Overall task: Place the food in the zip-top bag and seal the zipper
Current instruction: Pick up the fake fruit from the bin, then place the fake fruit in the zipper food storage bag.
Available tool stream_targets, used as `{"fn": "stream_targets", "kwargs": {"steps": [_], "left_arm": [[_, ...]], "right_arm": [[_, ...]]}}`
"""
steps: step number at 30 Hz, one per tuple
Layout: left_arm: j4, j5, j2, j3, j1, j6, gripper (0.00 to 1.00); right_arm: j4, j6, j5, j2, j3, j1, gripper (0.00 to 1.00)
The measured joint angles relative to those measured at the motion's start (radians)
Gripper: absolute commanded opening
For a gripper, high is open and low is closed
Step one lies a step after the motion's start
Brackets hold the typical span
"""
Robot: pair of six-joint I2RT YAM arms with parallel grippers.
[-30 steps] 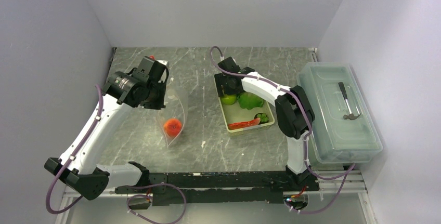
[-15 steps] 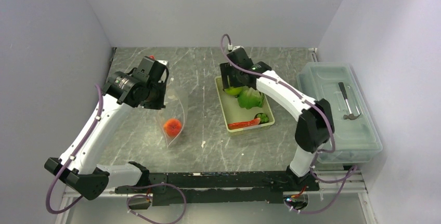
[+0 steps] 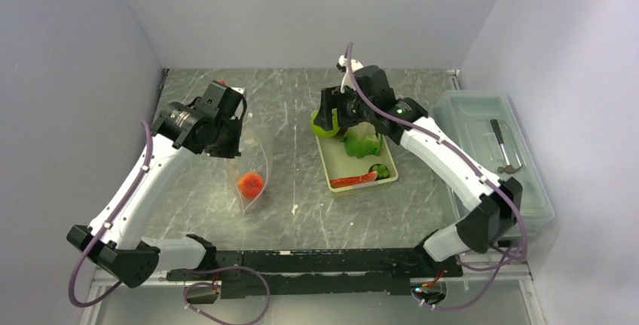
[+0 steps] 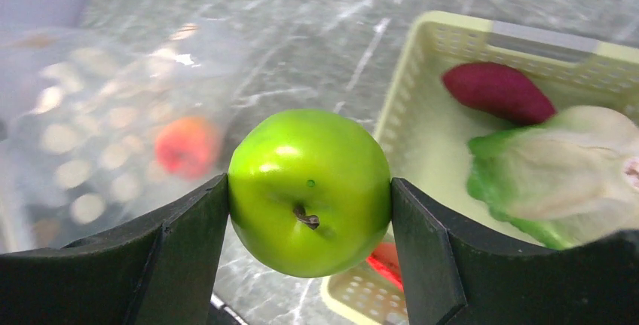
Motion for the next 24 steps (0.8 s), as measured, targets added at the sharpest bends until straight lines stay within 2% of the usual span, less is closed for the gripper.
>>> {"fn": "stream_targets", "kwargs": {"steps": [10,24], "left_arm": [[0.002,0.000,0.005,0.000,0.000,0.003,0.00],[0.002,0.001,0.015,0.015,0.000,0.003,0.00]], "right_arm": [[0.155,0.001,-0.249,-0.182,-0.058,0.100,0.48],[0.277,-0.044,-0.359,-0.211,-0.058,0.312,0.48]]}}
